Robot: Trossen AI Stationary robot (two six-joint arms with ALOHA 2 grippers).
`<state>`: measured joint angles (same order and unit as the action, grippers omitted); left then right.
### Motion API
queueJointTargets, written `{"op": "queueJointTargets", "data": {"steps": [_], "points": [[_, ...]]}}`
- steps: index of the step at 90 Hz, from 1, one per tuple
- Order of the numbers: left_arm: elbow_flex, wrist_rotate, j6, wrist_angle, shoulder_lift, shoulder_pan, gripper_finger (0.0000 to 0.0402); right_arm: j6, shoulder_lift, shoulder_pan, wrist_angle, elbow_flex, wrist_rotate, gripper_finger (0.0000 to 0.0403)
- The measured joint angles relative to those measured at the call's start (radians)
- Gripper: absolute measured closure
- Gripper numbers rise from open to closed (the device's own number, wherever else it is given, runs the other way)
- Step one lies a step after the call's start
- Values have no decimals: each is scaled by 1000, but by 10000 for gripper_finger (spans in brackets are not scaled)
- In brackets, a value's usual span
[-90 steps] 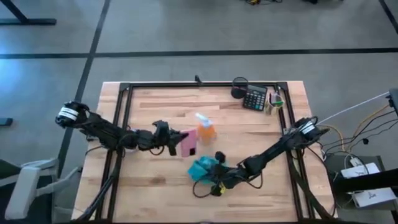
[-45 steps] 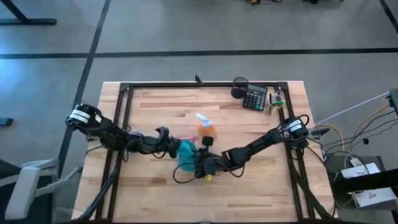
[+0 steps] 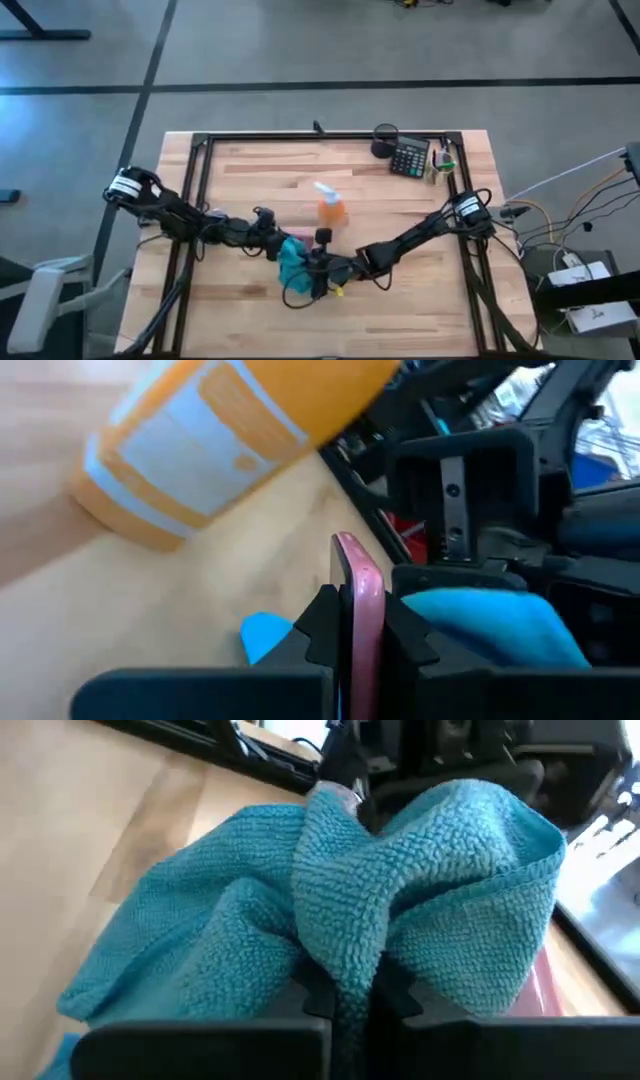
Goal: Apply microfiber cloth
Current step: Wipe the cellphone with the microfiber cloth
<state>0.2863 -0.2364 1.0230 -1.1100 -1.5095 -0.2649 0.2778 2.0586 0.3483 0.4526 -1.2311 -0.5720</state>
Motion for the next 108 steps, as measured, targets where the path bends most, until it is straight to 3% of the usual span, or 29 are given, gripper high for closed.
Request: {"op": "queueJointTargets", "data": {"steps": [19, 48, 61, 77, 88, 108], "points": [[8, 1, -45, -33, 0, 2, 392, 146, -24, 3, -20, -36, -150, 403], [1, 23, -79, -22, 7, 14, 392, -9, 48, -7, -4, -54, -79, 403], [1, 24, -83, -23, 16, 47, 392, -79, 88, -3, -6, -82, -11, 403], [-3, 18, -106, -58, 29, 97, 392, -153, 90, 24, -50, -85, -1, 403], [-5, 11, -151, -95, 49, 117, 392, -175, 30, 44, -185, -84, -11, 403], [-7, -27, -289, -116, 71, 122, 392, -311, -174, 52, -620, -82, -251, 403]]}}
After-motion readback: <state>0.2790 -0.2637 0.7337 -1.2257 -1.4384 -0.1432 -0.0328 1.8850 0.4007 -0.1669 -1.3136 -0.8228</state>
